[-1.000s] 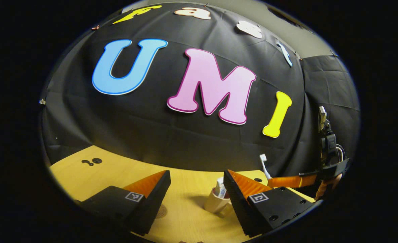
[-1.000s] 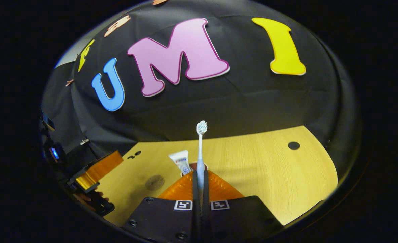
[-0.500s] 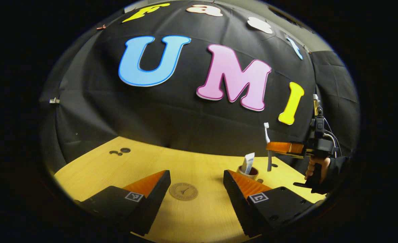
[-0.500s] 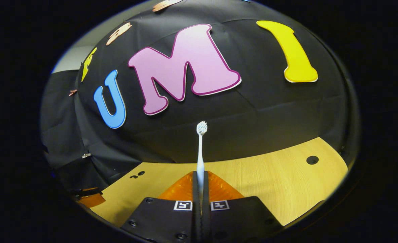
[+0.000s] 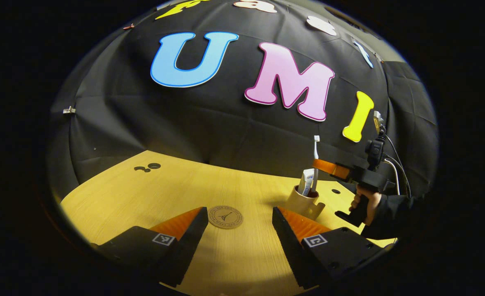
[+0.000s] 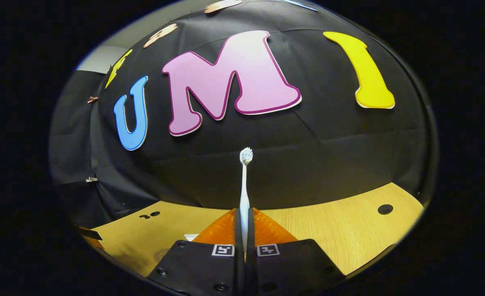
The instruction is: Put the toothbrush and toothpaste on the desktop into the cup, then pick up the cup and place it on the coaster on the desktop.
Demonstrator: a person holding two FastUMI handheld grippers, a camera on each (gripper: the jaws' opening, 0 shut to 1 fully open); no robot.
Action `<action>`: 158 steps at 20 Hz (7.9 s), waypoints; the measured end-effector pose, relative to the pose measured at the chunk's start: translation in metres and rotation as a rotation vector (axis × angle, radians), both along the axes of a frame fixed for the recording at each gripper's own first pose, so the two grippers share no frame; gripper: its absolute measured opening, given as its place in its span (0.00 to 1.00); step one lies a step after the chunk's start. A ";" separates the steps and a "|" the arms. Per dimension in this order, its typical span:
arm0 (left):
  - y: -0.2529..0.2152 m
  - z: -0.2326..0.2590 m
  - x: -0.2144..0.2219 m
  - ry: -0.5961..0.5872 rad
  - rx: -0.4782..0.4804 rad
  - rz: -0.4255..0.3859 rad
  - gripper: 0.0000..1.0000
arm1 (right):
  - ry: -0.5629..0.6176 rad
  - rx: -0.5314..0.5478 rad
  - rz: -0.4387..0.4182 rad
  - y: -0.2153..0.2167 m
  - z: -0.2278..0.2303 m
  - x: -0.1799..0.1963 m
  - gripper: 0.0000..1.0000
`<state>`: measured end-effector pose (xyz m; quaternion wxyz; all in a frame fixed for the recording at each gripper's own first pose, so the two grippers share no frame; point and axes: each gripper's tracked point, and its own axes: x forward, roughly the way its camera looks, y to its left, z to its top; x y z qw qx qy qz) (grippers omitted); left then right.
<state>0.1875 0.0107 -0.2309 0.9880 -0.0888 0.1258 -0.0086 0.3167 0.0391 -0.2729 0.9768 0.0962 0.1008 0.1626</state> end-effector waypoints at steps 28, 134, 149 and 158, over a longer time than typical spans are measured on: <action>-0.014 -0.016 -0.014 0.031 -0.054 0.001 0.96 | 0.310 -0.003 -0.086 -0.036 -0.019 -0.062 0.98; 0.103 -0.022 -0.194 0.399 0.040 0.058 0.96 | 1.096 -0.432 0.247 0.181 -0.105 -0.121 0.99; 0.002 0.167 -0.104 0.072 0.165 0.076 0.96 | 0.520 -0.253 0.213 0.076 0.116 -0.145 0.98; -0.044 0.276 -0.144 -0.226 0.258 0.007 0.96 | 0.019 -0.225 0.090 0.044 0.270 -0.227 0.98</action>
